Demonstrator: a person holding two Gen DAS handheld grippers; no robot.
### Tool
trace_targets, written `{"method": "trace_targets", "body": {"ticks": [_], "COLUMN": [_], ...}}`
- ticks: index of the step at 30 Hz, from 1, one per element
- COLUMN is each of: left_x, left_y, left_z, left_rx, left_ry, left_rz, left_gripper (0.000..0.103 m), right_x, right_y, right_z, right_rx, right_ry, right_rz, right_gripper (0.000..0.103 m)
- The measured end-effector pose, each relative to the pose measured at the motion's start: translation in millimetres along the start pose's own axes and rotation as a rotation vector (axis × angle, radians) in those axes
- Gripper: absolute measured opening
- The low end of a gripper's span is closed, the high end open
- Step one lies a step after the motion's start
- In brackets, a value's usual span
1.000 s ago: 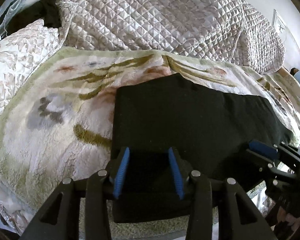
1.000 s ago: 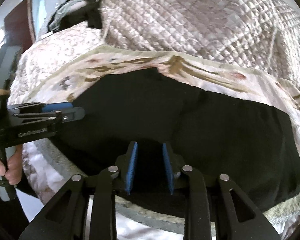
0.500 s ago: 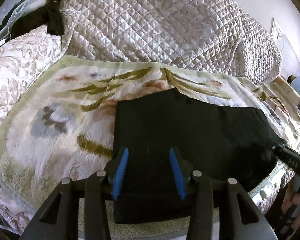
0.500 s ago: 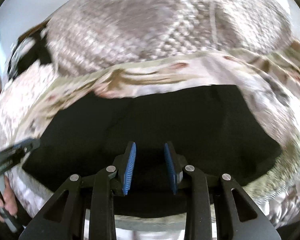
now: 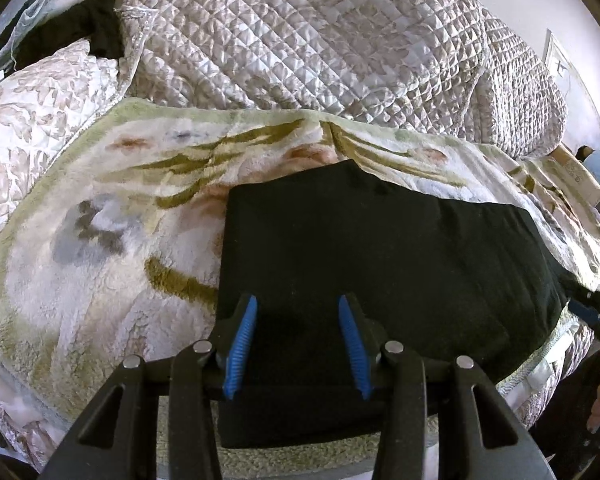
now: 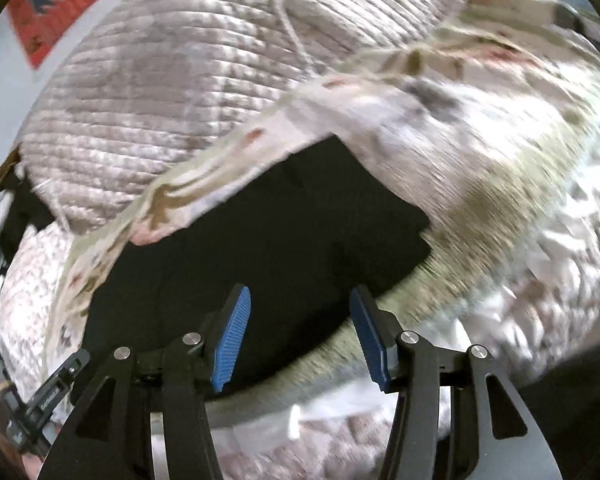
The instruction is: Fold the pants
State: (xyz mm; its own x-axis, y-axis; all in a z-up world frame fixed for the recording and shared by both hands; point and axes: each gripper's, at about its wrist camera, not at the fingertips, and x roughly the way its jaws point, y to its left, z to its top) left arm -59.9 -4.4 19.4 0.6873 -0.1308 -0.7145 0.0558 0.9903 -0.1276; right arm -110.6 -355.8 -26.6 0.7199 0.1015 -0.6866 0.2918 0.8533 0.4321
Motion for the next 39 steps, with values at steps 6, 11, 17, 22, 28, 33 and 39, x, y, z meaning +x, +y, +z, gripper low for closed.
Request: {"method": "trace_targets", "body": {"ticks": [6, 11, 17, 22, 28, 33, 39], "left_x": [-1, 0, 1, 2, 2, 2, -2], "left_y": [2, 2, 2, 3, 5, 11, 25], "left_z": [-1, -1, -1, 0, 0, 1, 5], "left_rx": [-0.01, -0.009, -0.007, -0.007, -0.008, -0.022, -0.068], "left_ry": [0.0, 0.002, 0.007, 0.008, 0.008, 0.01, 0.011], "left_rz": [0.003, 0.005, 0.014, 0.013, 0.012, 0.028, 0.059], "left_gripper": [0.045, 0.045, 0.045, 0.045, 0.045, 0.046, 0.046], "right_x": [12, 18, 26, 43, 33, 15, 0], "right_y": [-14, -19, -12, -9, 1, 29, 89], "right_z": [3, 16, 26, 35, 42, 52, 48], "right_rx": [0.08, 0.125, 0.106, 0.068, 0.03, -0.043, -0.183], "right_ry": [0.028, -0.023, -0.041, -0.022, -0.057, -0.09, -0.101], "right_rz": [0.003, 0.023, 0.025, 0.0, 0.02, 0.096, 0.226], "right_gripper": [0.059, 0.059, 0.059, 0.043, 0.022, 0.019, 0.019]}}
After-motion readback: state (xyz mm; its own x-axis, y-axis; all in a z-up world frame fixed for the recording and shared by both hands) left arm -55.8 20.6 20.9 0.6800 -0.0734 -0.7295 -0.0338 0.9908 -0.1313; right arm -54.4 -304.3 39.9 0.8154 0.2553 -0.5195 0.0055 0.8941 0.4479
